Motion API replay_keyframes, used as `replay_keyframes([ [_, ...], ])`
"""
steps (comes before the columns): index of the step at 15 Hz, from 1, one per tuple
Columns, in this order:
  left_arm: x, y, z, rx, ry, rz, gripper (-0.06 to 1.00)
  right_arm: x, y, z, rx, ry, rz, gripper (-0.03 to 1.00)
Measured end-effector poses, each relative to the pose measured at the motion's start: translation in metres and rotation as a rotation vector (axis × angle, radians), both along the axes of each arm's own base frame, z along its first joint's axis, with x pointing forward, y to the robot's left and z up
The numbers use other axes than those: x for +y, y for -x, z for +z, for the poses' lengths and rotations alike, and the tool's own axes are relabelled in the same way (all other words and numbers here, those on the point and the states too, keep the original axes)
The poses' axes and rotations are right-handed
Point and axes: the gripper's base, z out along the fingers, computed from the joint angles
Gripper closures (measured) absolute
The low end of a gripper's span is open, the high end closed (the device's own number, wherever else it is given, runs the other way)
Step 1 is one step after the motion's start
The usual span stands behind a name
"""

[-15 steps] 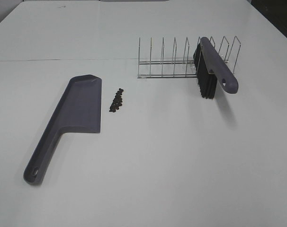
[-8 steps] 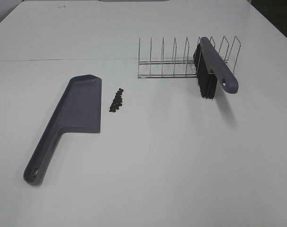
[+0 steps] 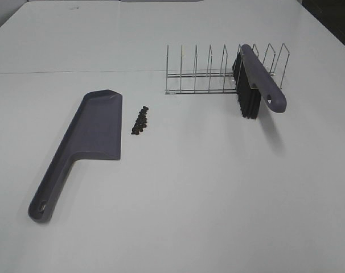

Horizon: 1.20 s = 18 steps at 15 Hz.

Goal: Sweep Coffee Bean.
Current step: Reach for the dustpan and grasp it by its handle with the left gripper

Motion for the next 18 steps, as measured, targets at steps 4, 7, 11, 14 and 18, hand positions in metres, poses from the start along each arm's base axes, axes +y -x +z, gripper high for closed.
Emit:
replay_keyframes([
  [4, 0.0, 0.0, 0.0, 0.001, 0.0, 0.0, 0.23, 0.0, 0.0, 0.0, 0.0, 0.0, 0.0, 0.3],
  [7, -0.001, -0.02, 0.014, 0.023, 0.006, 0.004, 0.23, 0.0, 0.0, 0.0, 0.0, 0.0, 0.0, 0.3],
  [11, -0.011, -0.093, 0.04, 0.123, 0.069, -0.054, 0.23, 0.0, 0.0, 0.0, 0.0, 0.0, 0.0, 0.3],
  [14, -0.018, -0.141, 0.053, 0.223, 0.112, -0.086, 0.23, 0.0, 0.0, 0.0, 0.0, 0.0, 0.0, 0.3],
  [18, -0.027, -0.222, 0.041, 0.424, 0.206, -0.084, 0.23, 0.0, 0.0, 0.0, 0.0, 0.0, 0.0, 0.3],
])
